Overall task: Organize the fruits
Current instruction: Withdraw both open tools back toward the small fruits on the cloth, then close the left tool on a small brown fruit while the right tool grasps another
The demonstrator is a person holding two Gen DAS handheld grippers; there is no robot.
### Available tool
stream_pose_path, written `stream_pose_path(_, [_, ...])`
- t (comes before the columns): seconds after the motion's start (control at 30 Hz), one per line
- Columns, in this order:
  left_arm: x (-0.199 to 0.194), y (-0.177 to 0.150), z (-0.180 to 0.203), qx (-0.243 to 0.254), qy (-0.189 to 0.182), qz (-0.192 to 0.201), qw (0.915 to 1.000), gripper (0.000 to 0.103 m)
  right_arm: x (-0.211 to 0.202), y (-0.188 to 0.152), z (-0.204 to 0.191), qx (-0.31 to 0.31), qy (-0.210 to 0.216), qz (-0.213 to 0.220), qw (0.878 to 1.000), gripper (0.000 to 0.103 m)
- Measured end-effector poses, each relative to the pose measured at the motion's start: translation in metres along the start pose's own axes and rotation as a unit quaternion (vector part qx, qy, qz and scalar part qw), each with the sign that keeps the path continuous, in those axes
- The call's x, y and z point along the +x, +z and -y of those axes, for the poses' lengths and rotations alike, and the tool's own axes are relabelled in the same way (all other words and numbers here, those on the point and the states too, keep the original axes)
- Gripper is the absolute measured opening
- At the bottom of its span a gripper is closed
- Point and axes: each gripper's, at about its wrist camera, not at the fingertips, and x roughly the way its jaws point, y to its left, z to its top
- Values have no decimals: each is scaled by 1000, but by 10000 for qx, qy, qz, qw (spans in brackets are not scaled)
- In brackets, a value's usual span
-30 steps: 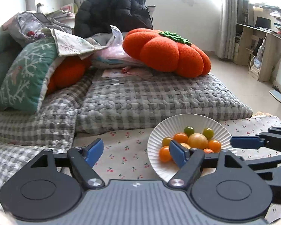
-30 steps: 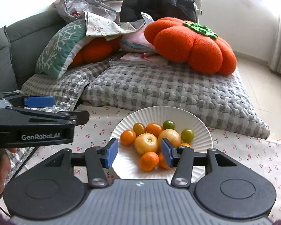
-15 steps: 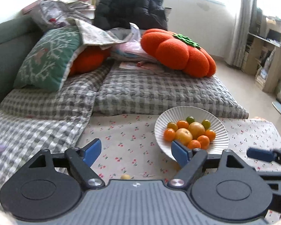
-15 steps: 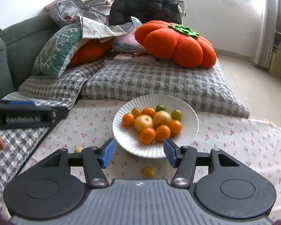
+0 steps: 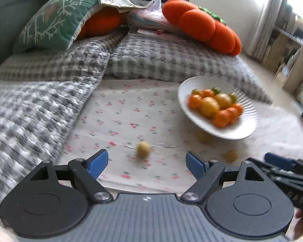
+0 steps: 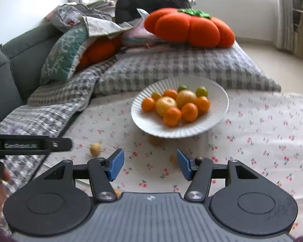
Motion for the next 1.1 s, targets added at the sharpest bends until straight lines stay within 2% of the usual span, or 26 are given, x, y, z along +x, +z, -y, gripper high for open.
stream_pose_path(0.17, [25, 1, -20, -276, 11, -229, 9994, 77, 17, -7, 1, -342, -270, 169, 9989, 54])
stream_pose_path(0.27, [37, 1, -24, -324, -11, -274, 9991, 77, 29, -9, 5, -413, -359, 33, 9985, 54])
stream_pose_path(0.4, [56, 4, -18, -292, -71, -408, 9987, 77, 38, -8, 8, -244, -178, -180, 9994, 54])
stream_pose_path(0.53, [64, 4, -10, -32, -133, -419, 9990, 76, 38, -12, 0, -410, 32, -297, 9987, 54])
stream_pose_path(0.73, [79, 4, -15, -147, -187, -632, 9977, 65, 44, -13, 7, -219, 14, -414, 9989, 54])
stream_pose_path(0.83, [87, 3, -18, -174, -264, -675, 9972, 53, 43, -16, 0, -212, 272, -489, 9982, 53])
stream_pose_path(0.87, [89, 2, -19, -191, -300, -692, 9970, 46, 43, -17, -4, -287, 334, -497, 9978, 54])
stream_pose_path(0.9, [91, 2, -19, -209, -317, -719, 9967, 35, 42, -18, -9, -366, 445, -523, 9970, 54])
stream_pose_path(0.93, [93, 2, -20, -235, -330, -759, 9963, 28, 42, -19, -14, -438, 591, -573, 9956, 53])
stream_pose_path(1.0, [94, 2, -21, -348, -540, -752, 9951, 7, 41, -23, -25, -577, 860, -701, 9922, 53])
stream_pose_path(1.1, [90, 3, -17, -281, -645, -654, 9954, 6, 42, -29, -39, -830, 1085, -925, 9863, 53])
